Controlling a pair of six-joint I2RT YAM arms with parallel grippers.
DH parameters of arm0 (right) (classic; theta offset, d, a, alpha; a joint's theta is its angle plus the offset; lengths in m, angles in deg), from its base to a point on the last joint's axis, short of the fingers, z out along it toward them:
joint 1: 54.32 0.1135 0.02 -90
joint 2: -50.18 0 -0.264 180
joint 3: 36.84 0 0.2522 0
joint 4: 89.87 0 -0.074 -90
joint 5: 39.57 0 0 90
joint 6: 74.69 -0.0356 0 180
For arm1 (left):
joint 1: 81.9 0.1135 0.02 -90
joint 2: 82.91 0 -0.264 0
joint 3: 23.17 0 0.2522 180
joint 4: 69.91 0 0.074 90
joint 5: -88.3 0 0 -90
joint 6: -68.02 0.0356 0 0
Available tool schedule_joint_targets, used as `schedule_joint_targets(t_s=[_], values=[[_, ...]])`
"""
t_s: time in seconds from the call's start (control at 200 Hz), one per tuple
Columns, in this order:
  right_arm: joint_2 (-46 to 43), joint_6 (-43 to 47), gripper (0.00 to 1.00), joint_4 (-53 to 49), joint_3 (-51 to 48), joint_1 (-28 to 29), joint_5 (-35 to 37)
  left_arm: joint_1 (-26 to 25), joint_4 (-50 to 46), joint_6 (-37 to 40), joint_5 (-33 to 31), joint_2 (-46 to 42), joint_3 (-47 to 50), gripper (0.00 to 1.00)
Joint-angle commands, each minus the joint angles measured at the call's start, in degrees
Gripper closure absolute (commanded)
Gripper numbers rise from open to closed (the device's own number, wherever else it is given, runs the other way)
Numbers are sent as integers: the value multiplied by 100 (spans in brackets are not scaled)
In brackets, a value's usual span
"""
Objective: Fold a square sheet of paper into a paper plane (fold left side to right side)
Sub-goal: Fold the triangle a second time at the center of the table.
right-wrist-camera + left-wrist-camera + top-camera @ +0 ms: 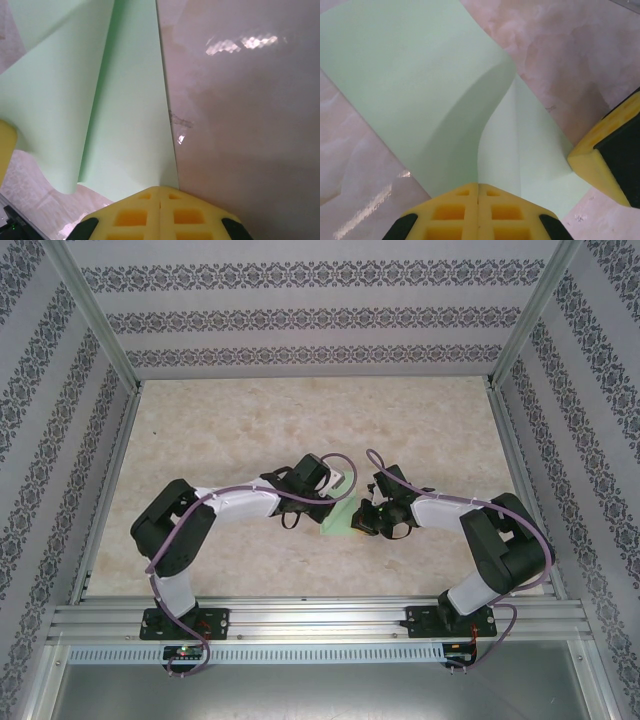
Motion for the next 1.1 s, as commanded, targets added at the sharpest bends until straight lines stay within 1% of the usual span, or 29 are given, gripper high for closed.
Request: schedule_joint_targets(t_s=[0.0,0.56,1.094], values=[[86,100,95,-291,21,68,279,102,-73,207,132,139,-215,100],[111,128,95,-342,12,130,305,208,-191,331,127,549,-463,100],[209,118,94,-355,62,182,314,217,-84,234,114,369,-139,100]])
